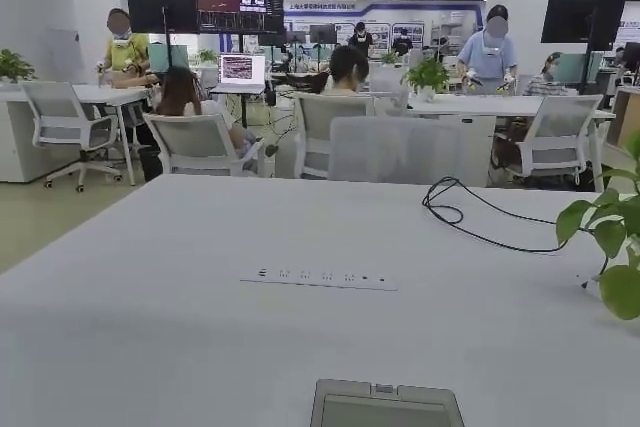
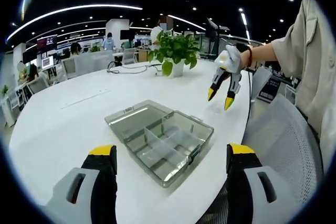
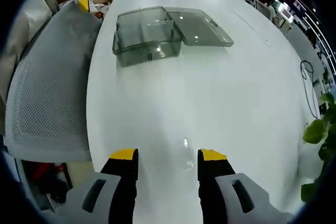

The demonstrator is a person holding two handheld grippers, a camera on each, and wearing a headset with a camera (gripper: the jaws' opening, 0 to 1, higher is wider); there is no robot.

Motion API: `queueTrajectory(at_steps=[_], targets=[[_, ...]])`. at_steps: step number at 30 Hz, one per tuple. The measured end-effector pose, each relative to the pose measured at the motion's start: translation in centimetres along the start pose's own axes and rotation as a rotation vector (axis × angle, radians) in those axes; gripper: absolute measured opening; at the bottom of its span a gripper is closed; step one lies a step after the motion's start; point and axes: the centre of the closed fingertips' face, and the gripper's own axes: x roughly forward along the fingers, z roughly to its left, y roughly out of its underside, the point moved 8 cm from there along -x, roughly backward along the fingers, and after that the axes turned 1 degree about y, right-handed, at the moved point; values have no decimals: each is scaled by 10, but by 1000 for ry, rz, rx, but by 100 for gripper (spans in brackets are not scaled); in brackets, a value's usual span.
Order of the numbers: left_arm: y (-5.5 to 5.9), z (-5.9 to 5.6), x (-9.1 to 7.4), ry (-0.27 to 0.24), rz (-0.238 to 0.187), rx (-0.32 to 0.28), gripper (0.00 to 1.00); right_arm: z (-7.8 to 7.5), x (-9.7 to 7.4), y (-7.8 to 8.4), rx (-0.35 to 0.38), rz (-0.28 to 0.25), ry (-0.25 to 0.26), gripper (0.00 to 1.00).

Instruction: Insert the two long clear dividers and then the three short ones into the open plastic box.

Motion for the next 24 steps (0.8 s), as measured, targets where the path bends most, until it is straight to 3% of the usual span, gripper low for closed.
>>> queueTrajectory(at_steps=[15,24], targets=[[-1,0,-1,-14,6,20,83,-9,12,16,-140,128,-13,39],[-1,2,-2,-21,9,22,81,-10,14,18,-164,142,-42,36]])
